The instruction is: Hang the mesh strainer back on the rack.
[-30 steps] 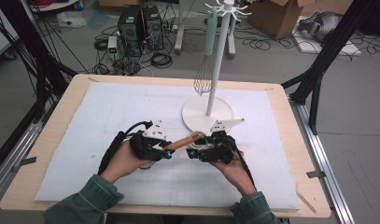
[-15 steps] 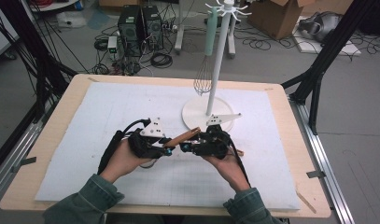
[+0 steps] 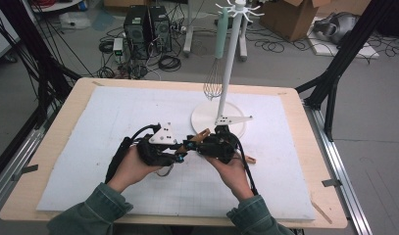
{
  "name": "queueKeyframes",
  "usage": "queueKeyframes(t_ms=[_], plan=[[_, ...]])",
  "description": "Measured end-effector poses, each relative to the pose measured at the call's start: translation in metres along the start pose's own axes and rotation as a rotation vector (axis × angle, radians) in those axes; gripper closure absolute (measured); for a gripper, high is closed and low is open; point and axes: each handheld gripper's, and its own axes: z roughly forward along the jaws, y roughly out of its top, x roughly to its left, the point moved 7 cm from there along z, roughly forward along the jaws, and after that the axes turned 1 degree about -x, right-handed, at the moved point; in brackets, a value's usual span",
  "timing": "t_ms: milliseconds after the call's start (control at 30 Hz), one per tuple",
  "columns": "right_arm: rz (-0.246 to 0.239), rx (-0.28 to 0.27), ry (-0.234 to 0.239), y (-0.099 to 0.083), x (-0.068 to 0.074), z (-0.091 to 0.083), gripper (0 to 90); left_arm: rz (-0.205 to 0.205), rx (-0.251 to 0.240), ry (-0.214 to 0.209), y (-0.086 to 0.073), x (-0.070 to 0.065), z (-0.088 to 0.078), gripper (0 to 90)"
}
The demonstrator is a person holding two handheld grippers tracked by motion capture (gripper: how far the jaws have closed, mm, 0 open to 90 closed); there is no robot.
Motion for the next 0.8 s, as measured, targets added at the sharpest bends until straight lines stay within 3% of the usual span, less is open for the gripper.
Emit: queueKeyframes(t_ms=[67,400,567,800], plan=[[0.01,-0.008,0.02,0.001,0.003,-0.001,69.4,0.002,-0.003,-0.005,0.001,0.0,-0.001,68.3],[-0.044,0.025,0.008,0.011,0.013,-0.003,71.0,-0.026,-0.051,-0.043,0.005,-0.001,-0.007,67.3],[-0.109,0.066,0.018,0.019,0.022,-0.006,71.1,-0.097,-0.109,-0.163,0.006,-0.003,-0.011,61.0],[-0.173,0.112,0.11,0.026,0.035,-0.01,71.0,-0.123,-0.129,-0.293,0.007,-0.009,-0.012,60.4]])
